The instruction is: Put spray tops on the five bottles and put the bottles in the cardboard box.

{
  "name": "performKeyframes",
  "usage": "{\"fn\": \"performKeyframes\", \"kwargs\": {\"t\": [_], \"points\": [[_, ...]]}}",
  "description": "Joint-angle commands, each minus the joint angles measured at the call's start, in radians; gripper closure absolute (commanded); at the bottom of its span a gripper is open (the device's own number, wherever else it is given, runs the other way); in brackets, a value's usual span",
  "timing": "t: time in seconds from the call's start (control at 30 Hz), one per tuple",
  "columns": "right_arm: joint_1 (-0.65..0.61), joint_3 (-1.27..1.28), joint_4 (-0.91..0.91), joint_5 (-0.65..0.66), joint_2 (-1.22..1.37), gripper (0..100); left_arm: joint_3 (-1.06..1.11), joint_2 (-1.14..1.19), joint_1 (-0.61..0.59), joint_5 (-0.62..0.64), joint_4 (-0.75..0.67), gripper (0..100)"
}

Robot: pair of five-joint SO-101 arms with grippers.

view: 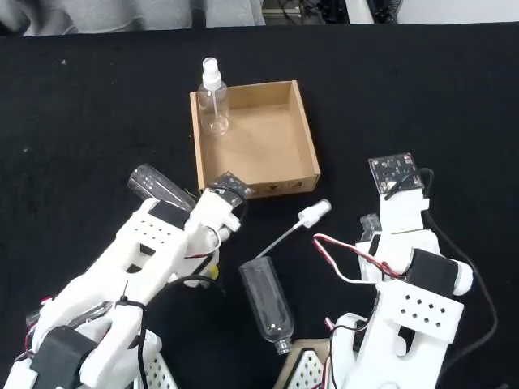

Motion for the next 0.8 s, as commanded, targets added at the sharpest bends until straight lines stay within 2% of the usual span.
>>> {"fn": "performKeyframes", "kwargs": {"t": [0.0, 0.17, 0.4, 0.6, 0.77], "points": [[0.017, -0.008, -0.015, 0.0, -0.019, 90.0, -0.059, -0.005, 0.001, -0.048, 0.018, 79], [0.017, -0.007, -0.015, 0.0, -0.019, 90.0, -0.061, -0.005, -0.058, -0.13, 0.018, 79], [0.017, -0.007, -0.015, 0.0, -0.019, 90.0, -0.05, -0.003, -0.162, -0.377, 0.017, 79], [0.017, -0.007, -0.015, 0.0, -0.019, 90.0, -0.022, -0.003, -0.134, -0.451, 0.009, 79], [0.017, -0.007, -0.015, 0.0, -0.019, 90.0, 0.015, -0.003, -0.074, -0.454, -0.011, 79]]}}
